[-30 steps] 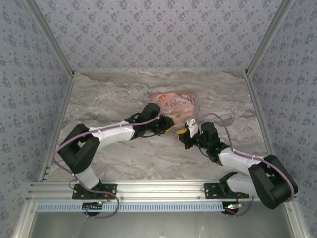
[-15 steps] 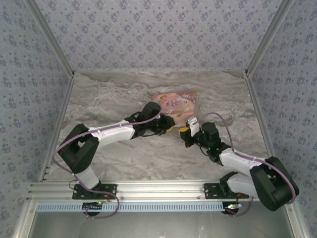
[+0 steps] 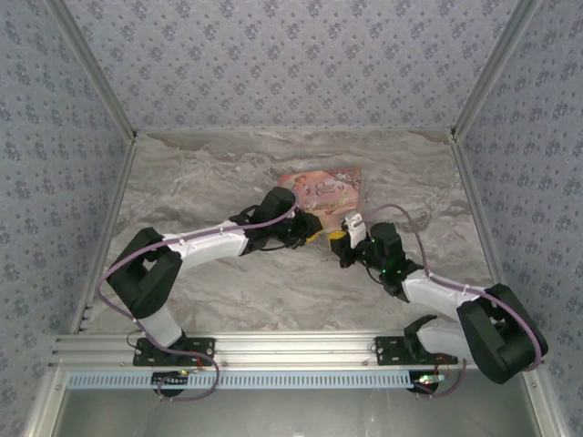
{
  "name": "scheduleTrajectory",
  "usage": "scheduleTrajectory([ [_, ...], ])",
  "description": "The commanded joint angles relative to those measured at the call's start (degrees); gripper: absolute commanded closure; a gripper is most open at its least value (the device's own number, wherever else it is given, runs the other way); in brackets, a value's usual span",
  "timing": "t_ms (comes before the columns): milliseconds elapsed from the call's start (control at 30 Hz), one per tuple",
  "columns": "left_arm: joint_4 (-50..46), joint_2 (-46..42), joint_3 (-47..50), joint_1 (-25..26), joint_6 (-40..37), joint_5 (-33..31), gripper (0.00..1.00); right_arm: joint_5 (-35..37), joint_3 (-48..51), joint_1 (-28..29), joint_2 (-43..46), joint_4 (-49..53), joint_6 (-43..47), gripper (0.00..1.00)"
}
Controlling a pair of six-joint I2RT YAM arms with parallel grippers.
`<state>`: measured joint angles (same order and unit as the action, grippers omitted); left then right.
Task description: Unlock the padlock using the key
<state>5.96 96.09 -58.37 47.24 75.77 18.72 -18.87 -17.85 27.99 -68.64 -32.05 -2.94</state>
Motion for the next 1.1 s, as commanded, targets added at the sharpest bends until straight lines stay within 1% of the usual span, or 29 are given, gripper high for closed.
scheduleTrajectory([
  [0, 1.78, -2.89, -1.62, -0.15, 2.46, 2.29, 0.79, -1.07, -1.73, -0.3, -0.83, -1.87, 0.27, 1.0],
  [533, 1.91, -3.11, -1.66, -0.07, 2.48, 2.9, 0.8, -4.79, -1.78, -0.34, -2.48, -5.12, -0.58, 1.0],
  [733, 1.95, -3.13, -1.53, -0.11, 2.37, 3.34, 0.79, -5.01, -1.05, -0.82, -1.79, -6.77, -1.44, 1.0],
  [1067, 2.71, -3.04, -0.61, -0.07, 2.54, 3.07, 0.8, -6.32, -0.07, -1.68, 1.32, -4.58, -1.38, 1.0],
])
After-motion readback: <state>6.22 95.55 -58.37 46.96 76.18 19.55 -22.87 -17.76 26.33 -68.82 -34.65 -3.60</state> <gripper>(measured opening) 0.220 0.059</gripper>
